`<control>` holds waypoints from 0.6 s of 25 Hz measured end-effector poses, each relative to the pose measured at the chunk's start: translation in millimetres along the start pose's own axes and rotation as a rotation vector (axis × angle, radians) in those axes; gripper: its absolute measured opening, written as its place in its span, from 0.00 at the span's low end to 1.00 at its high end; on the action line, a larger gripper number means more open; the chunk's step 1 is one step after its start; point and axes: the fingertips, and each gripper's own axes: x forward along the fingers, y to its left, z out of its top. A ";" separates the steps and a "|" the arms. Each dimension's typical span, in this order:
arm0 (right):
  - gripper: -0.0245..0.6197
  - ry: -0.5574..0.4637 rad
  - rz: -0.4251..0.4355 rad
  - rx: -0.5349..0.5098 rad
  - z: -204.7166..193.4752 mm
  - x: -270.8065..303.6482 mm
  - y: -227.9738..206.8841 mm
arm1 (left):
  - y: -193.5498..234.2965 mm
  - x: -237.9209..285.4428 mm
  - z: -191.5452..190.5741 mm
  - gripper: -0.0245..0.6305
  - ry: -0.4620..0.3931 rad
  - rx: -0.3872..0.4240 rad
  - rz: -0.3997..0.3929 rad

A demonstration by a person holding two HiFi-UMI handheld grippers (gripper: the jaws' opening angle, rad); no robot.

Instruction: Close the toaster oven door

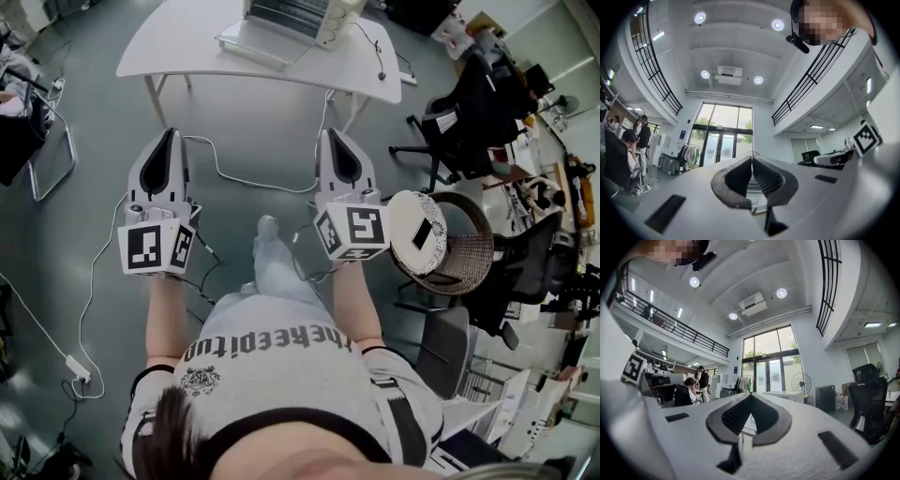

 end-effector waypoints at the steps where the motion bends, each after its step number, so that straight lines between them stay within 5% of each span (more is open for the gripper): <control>1: 0.04 0.002 0.006 -0.003 -2.8 10.1 -2.3 | 2.9 8.8 -2.4 0.06 -0.003 0.003 0.001; 15: 0.04 -0.017 0.077 -0.018 -2.5 165.7 -63.9 | 33.1 163.8 -24.4 0.06 -0.032 0.017 0.011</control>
